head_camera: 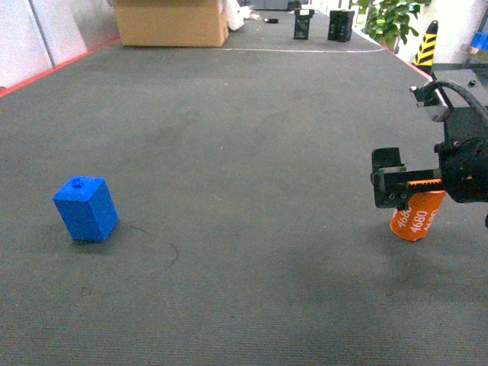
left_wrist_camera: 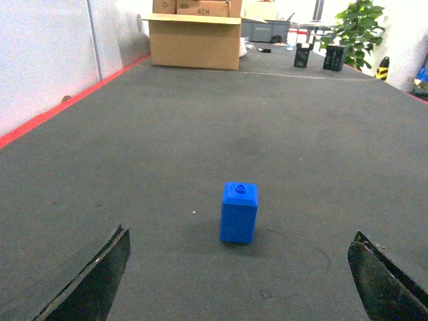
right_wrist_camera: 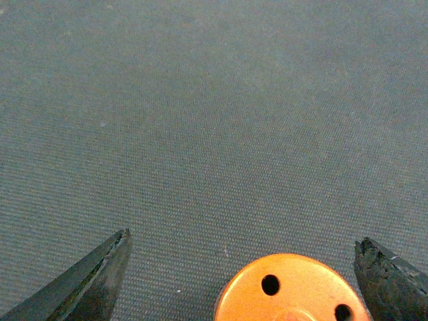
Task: Sort blue parts and orange caps into right shelf containers
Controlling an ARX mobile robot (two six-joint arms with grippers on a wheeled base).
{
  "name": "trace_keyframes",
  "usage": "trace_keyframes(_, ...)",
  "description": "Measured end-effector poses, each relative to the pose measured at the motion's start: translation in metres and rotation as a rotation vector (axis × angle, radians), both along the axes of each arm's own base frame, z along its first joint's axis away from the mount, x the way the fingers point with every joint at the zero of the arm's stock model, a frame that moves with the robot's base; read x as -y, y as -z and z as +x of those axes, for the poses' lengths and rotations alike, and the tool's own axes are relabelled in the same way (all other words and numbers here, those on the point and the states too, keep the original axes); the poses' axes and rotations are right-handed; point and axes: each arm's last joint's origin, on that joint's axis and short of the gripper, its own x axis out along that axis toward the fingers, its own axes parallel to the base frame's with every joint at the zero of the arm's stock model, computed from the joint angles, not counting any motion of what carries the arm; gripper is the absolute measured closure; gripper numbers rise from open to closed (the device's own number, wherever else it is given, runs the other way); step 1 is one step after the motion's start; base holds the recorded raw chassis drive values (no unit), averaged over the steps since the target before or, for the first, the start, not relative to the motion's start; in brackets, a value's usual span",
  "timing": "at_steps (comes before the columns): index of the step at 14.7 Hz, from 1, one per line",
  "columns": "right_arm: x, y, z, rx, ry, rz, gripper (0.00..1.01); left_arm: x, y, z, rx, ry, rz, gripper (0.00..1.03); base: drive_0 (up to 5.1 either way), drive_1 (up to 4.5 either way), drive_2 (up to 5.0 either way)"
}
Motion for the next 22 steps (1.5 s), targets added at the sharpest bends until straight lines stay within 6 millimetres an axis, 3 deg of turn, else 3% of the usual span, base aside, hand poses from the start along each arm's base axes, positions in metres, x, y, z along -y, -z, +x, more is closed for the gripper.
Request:
trace_keyframes(2,0.0,0.014,0.006,-0.02,0.014,-0.011,0.08,0.0,0.0,0.0,0.0,0.0,0.0,0.05,0.0,0.0,0.0)
trace_keyframes(5,0.0,0.017,0.006,0.002,0.019,-0.009,0.42,0.0,0.0,0.0,0.0,0.0,0.0,0.05,0.0,0.0,0.0)
trace_keyframes(6,0.001,0.013,-0.001,0.017,0.021,0.0,0.53,0.0,0.0,0.0,0.0,0.0,0.0,0.05,0.0,0.0,0.0)
trace_keyframes(7,0.003,0.006,-0.014,0.053,0.024,0.009,0.58,0.0,0.0,0.0,0.0,0.0,0.0,0.05,0.0,0.0,0.0)
trace_keyframes(11,0.02,-0.036,-0.099,0.209,0.048,0.021,0.58,0.0,0.0,0.0,0.0,0.0,0.0,0.05,0.0,0.0,0.0)
trace_keyframes(13,0.03,-0.033,-0.155,0.182,0.076,0.002,0.58,0.0,0.0,0.0,0.0,0.0,0.0,0.05,0.0,0.0,0.0)
trace_keyframes(15,0.026,-0.033,-0.189,0.208,0.097,-0.041,0.58,0.0,0.0,0.0,0.0,0.0,0.0,0.05,0.0,0.0,0.0)
trace_keyframes(18,0.022,-0.039,-0.196,0.244,0.101,-0.067,0.58,0.0,0.0,0.0,0.0,0.0,0.0,0.05,0.0,0.0,0.0)
trace_keyframes(19,0.022,-0.039,-0.196,0.245,0.101,-0.067,0.58,-0.001,0.002,0.001,-0.117,0.001,0.008,0.05,0.0,0.0,0.0)
trace_keyframes(22,0.022,-0.039,-0.196,0.247,0.101,-0.067,0.58,-0.016,-0.029,0.051,-0.17,0.062,0.009,0.05,0.0,0.0,0.0)
